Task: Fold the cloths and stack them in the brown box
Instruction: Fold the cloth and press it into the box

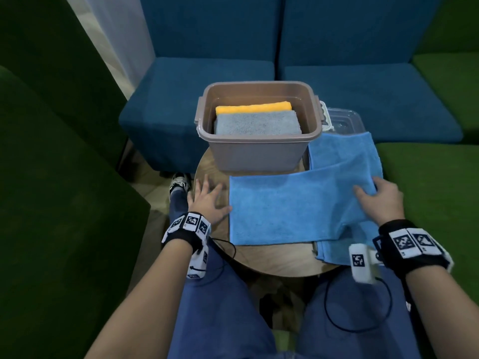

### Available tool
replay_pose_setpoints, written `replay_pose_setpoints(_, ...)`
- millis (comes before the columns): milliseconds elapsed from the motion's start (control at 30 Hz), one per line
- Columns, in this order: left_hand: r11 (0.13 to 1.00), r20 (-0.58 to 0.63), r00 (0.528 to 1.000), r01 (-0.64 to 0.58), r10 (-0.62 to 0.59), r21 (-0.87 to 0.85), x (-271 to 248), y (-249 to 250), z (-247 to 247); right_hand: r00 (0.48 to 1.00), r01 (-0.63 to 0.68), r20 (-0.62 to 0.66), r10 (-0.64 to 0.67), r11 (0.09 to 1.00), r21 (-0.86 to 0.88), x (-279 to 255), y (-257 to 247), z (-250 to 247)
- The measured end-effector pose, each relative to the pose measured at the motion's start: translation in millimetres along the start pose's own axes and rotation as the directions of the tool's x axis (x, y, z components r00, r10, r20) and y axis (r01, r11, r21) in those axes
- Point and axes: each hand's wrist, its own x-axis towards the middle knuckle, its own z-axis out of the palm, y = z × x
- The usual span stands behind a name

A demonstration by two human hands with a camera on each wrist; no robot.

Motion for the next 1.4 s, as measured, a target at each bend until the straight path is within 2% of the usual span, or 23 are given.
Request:
replay_pose_setpoints(100, 0.993, 0.038, 0.999, 0.025, -0.02, -0.119, 1, -8, 9, 0.985, 0.115, 0.128, -0.112, 0.993, -0.013, -13, -27, 15)
replay_pose_setpoints(233, 0.968, 0.012, 1.0, -0.015, 0.019, -0.252, 1, -14, 17, 0.927, 0.265, 0.262, -0.27, 0.963, 0.054, -43, -71, 65)
replay_pose_setpoints(333, 0.962, 0.032, 0.999, -0.02, 0.03, -0.272, 2, -15, 16, 0.867, 0.292, 0.407, -0.287, 0.955, 0.05, -65, -99, 105)
replay_pose_setpoints(433, 0.959, 0.081, 0.996, -0.016, 0.041, -0.284, -2, -7, 5, 0.84, 0.283, 0.491, -0.23, 0.958, -0.035, -79, -111, 138)
replay_pose_setpoints(500, 0.948, 0.106, 0.993, -0.01, 0.046, -0.317, -1, -5, 1, 0.836, 0.293, 0.51, -0.203, 0.951, -0.101, -86, -115, 153)
replay_pose_setpoints(600, 0.899, 0.081, 0.996, 0.018, 0.02, -0.438, 6, -14, 7, 0.834, 0.337, 0.511, -0.207, 0.925, -0.174, -95, -115, 166)
replay_pose_setpoints(767, 0.895, 0.092, 0.995, 0.012, 0.032, -0.445, 10, -18, 12, 0.816, 0.363, 0.53, -0.23, 0.918, -0.162, -102, -105, 181)
replay_pose_setpoints(900, 0.903, 0.118, 0.993, 0.041, 0.011, -0.427, 11, -18, 13, 0.763, 0.387, 0.602, -0.236, 0.912, -0.134, -103, -104, 182)
replay_pose_setpoints(967, 0.901, 0.109, 0.994, 0.042, 0.006, -0.432, 10, -17, 12, 0.751, 0.365, 0.611, -0.251, 0.929, -0.066, -101, -105, 177)
replay_pose_setpoints(1067, 0.912, 0.08, 0.997, 0.016, 0.018, -0.411, 7, -18, 14, 0.795, 0.358, 0.518, -0.316, 0.934, 0.02, -90, -99, 167)
replay_pose_setpoints(1133, 0.936, 0.071, 0.997, -0.007, 0.034, -0.353, 5, -18, 15, 0.788, 0.457, 0.503, -0.357, 0.885, -0.089, -79, -87, 161)
replay_pose_setpoints(1233, 0.95, 0.057, 0.997, -0.024, 0.044, -0.311, 4, -17, 16, 0.727, 0.54, 0.633, -0.266, 0.791, -0.288, -71, -62, 157)
replay_pose_setpoints(1333, 0.952, 0.071, 0.997, -0.007, 0.03, -0.307, 2, -13, 15, 0.695, 0.574, 0.666, -0.272, 0.767, -0.286, -71, -48, 160)
replay_pose_setpoints(1400, 0.956, 0.1, 0.995, 0.012, 0.018, -0.292, 1, -11, 13, 0.704, 0.575, 0.657, -0.271, 0.76, -0.302, -68, -44, 157)
